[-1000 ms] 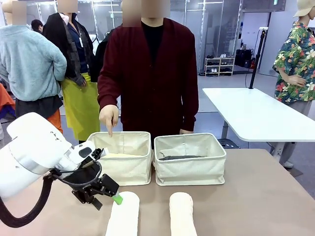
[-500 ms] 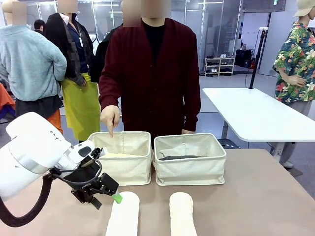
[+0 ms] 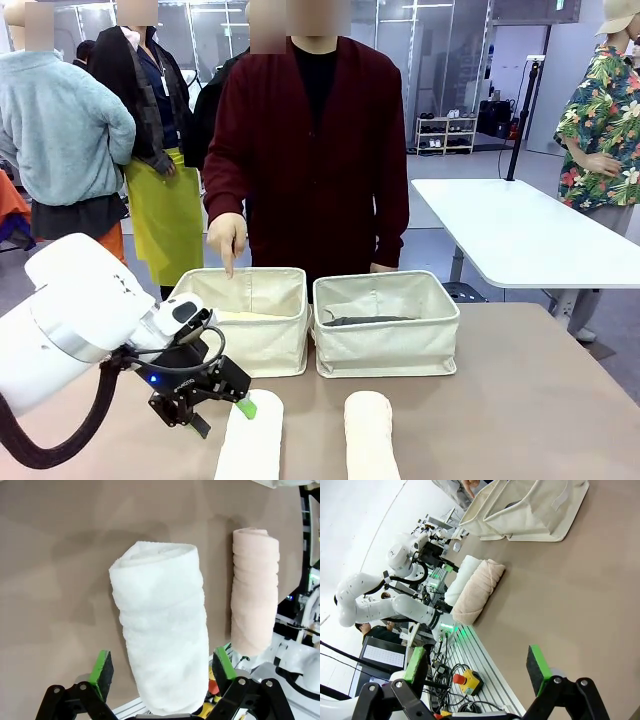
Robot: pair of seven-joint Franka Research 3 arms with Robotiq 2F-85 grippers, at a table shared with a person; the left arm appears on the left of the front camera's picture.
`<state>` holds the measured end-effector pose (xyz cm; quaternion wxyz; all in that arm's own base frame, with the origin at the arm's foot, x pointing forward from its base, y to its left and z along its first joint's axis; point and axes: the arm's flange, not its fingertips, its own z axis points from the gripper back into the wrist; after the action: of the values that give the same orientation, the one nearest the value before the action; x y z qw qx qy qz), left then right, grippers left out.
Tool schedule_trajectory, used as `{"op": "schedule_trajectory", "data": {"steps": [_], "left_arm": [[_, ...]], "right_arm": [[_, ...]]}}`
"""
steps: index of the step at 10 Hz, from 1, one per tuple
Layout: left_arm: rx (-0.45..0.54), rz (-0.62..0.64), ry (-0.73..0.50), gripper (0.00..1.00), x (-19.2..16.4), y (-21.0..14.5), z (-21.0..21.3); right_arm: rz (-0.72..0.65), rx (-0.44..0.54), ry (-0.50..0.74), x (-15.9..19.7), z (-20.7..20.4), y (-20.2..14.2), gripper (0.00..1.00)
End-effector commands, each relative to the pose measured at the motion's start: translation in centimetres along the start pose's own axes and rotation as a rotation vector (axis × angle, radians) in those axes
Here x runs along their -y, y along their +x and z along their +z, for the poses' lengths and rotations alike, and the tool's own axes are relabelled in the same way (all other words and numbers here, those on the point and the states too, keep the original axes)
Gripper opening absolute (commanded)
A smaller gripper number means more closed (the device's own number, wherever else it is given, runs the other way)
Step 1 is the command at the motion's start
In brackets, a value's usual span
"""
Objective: Divide the towels into two baskets.
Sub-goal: Pick up one hotel-folded towel from the bottom of the table and place it in the Fabric basket indicated by the person.
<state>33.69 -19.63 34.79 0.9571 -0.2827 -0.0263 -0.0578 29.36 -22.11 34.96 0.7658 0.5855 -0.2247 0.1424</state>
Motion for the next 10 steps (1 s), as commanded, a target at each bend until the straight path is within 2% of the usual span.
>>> {"op": "schedule_trajectory", "data": {"steps": [1, 5, 9, 10], "left_arm": [[0.019, 0.059, 0.013, 1.0, 0.6, 0.5, -1.2], [0.013, 0.08, 0.007, 1.0, 1.4, 0.6, -3.4], [0.003, 0.077, 0.066, 1.0, 1.7, 0.2, -5.5], [0.007, 0.068, 0.078, 0.59, 1.8, -0.1, -5.6]], "right_arm": [[0.018, -0.005, 0.002, -0.5, 0.0, -0.3, 1.0], [0.018, -0.005, 0.002, -0.5, 0.0, -0.3, 1.0], [0.018, -0.005, 0.002, -0.5, 0.0, -0.3, 1.0], [0.018, -0.005, 0.002, -0.5, 0.0, -0.3, 1.0]]}}
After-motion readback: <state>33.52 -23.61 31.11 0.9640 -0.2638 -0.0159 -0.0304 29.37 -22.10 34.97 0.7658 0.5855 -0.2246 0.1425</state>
